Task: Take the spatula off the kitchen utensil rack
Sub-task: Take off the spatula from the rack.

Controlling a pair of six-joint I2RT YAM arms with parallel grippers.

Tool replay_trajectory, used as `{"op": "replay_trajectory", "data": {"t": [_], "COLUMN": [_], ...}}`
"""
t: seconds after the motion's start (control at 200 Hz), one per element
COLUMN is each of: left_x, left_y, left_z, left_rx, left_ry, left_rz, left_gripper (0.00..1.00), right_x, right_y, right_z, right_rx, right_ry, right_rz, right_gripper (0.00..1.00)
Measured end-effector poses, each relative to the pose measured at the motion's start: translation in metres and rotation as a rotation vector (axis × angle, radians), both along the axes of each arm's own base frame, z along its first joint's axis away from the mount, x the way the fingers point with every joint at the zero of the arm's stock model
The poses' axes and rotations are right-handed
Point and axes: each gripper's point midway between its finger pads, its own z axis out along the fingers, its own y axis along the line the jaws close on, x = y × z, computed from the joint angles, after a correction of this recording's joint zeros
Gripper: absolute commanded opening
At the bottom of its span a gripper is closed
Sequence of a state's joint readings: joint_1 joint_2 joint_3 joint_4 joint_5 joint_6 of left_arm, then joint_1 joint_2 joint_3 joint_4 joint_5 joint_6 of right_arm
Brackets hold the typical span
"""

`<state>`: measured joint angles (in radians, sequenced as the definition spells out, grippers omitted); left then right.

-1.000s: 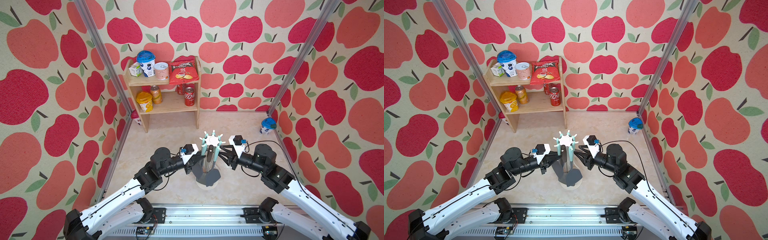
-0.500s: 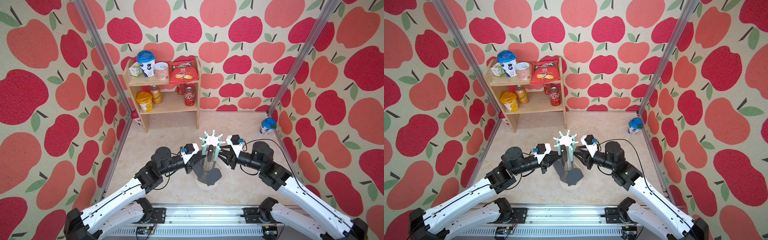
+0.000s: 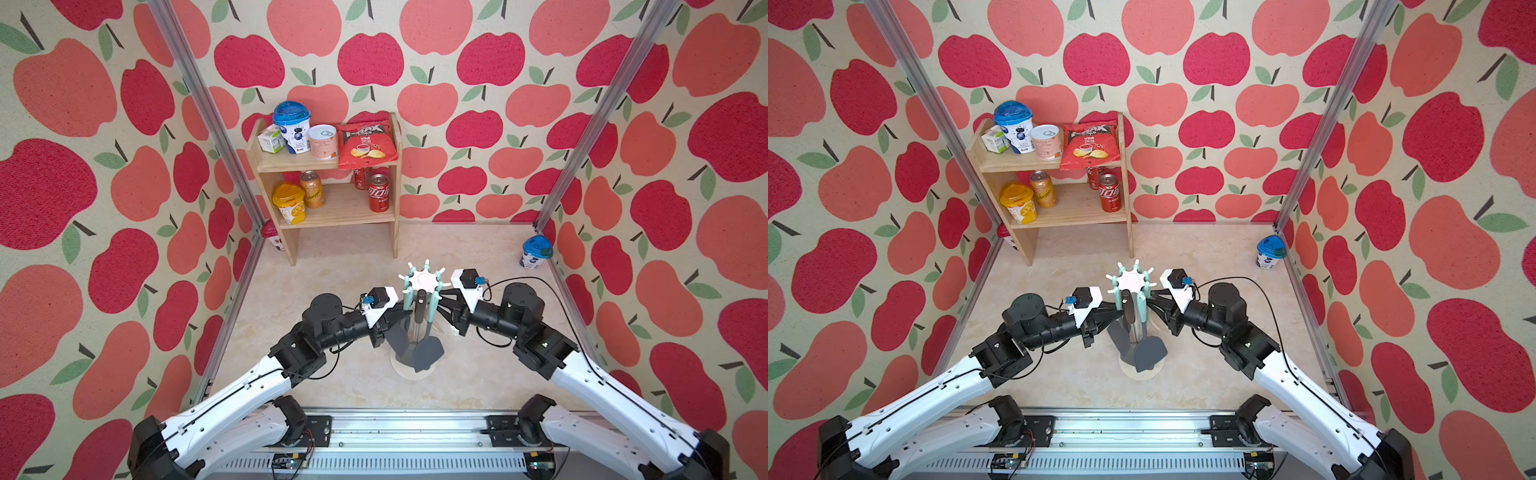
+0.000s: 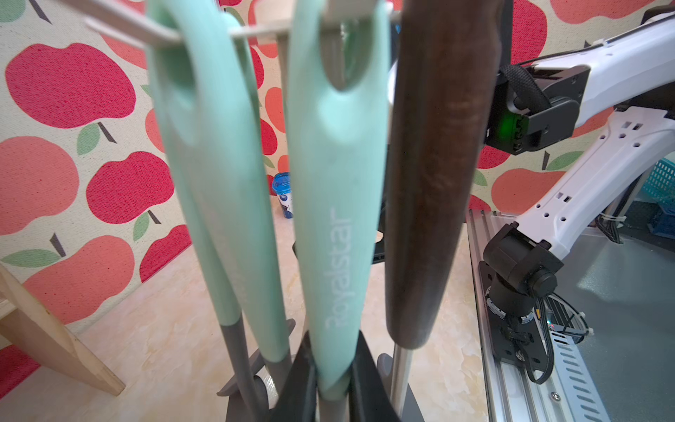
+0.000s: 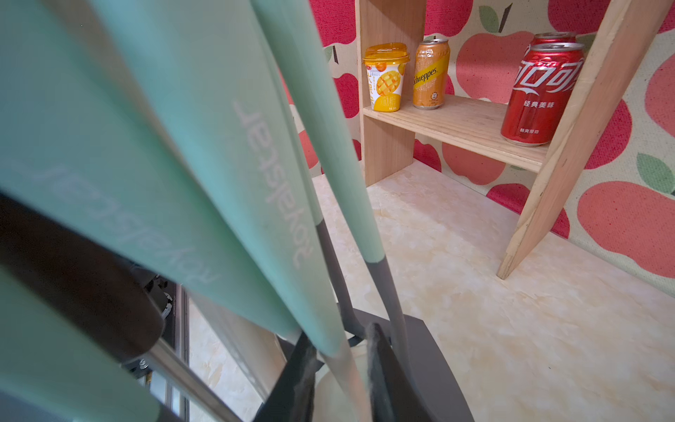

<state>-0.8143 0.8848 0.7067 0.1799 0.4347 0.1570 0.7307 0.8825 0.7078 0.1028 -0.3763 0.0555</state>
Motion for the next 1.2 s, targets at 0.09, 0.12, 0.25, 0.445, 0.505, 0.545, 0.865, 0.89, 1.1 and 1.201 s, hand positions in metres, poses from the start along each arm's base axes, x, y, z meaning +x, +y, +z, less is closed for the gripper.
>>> {"op": "replay_trajectory", "data": {"t": [0.09, 0.12, 0.25, 0.445, 0.505, 0.545, 0.865, 0.89, 1.1, 1.201], "left_x": [0.001, 0.001, 0.003, 0.005, 0.005, 0.005, 0.007, 0.008, 0.009, 0.009], "left_y": [-0.001, -0.001, -0.003, -0.005, -0.006, -0.006, -0.007, -0.007, -0.006, -0.006], "left_z": [0.000, -0.001, 0.000, 0.000, 0.000, 0.000, 0.001, 0.001, 0.001, 0.001], "left_rx": [0.001, 0.001, 0.000, 0.000, 0.001, 0.002, 0.002, 0.002, 0.006, 0.008], "left_ry": [0.001, 0.001, 0.000, -0.002, -0.004, -0.003, -0.004, -0.005, -0.015, -0.018], "left_rz": [0.000, 0.000, 0.000, 0.001, 0.000, 0.000, 0.006, 0.006, 0.014, 0.014], "left_gripper": [0.00, 0.00, 0.00, 0.00, 0.00, 0.00, 0.00, 0.00, 0.00, 0.00], "right_x": [0.001, 0.002, 0.003, 0.004, 0.004, 0.005, 0.009, 0.010, 0.017, 0.021], "right_y": [0.001, 0.002, 0.003, 0.004, 0.004, 0.004, -0.002, -0.003, -0.009, -0.015], "right_z": [0.001, 0.001, 0.002, 0.005, 0.004, 0.004, 0.005, 0.005, 0.007, 0.008], "right_rx": [0.004, 0.005, 0.016, 0.029, 0.029, 0.028, 0.015, 0.013, 0.001, -0.004], "right_ry": [-0.004, -0.006, -0.016, -0.047, -0.048, -0.049, -0.080, -0.083, -0.108, -0.112], "right_rz": [0.001, 0.001, 0.001, 0.003, 0.002, -0.002, -0.046, -0.053, -0.107, -0.153], "right_gripper": [0.25, 0.25, 0.16, 0.01, 0.00, 0.00, 0.00, 0.00, 0.00, 0.00]}}
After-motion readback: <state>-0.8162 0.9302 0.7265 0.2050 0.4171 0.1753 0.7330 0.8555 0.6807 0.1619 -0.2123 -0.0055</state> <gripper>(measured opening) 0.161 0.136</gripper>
